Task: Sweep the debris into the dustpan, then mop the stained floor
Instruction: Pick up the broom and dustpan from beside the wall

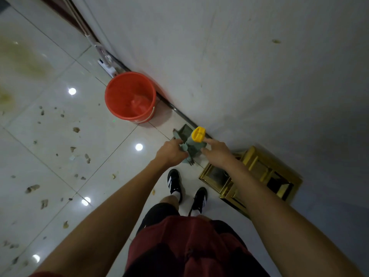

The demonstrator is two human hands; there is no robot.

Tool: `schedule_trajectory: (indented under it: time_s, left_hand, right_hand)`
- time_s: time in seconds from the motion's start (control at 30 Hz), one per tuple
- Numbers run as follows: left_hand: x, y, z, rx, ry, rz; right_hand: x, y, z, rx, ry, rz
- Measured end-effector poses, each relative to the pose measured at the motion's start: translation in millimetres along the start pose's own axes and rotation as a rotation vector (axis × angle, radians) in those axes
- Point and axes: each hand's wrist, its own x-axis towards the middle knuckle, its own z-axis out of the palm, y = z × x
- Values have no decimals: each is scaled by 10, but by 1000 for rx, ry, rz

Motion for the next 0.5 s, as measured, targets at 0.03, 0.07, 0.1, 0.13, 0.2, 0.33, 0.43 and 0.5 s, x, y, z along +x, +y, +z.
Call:
schedule_trajectory:
  time_s: [0.03, 0.07, 0.1, 0.13, 0.2, 0.33, 0.43, 0.5]
  left_hand:
    - [23, -7, 37, -8, -1, -9]
    - [29, -6, 58, -16, -2, -25]
    - [32, -3, 79, -23, 2, -29]
    - [33, 0, 94, -22, -2, -34]
    - [21, -6, 121, -33, -14, -39]
    - [-47, -143, 245, -101, -32, -112]
    - [-139, -295, 448, -188, -42, -131]
    - [-135, -476, 646, -213, -63, -183]
  right_hand:
    - [0, 30, 13, 3, -2, 12]
    - [-5, 58, 27, 7, 1, 24]
    - [-13, 90, 40, 9, 2, 36]
    - [-21, 120, 50, 8, -1, 53]
    - [-34, 180, 77, 34, -1, 90]
    - [-99, 290, 129, 54, -27, 66]
    - [-190, 382, 196, 43, -37, 40]
    - [-255, 451, 252, 43, -45, 32]
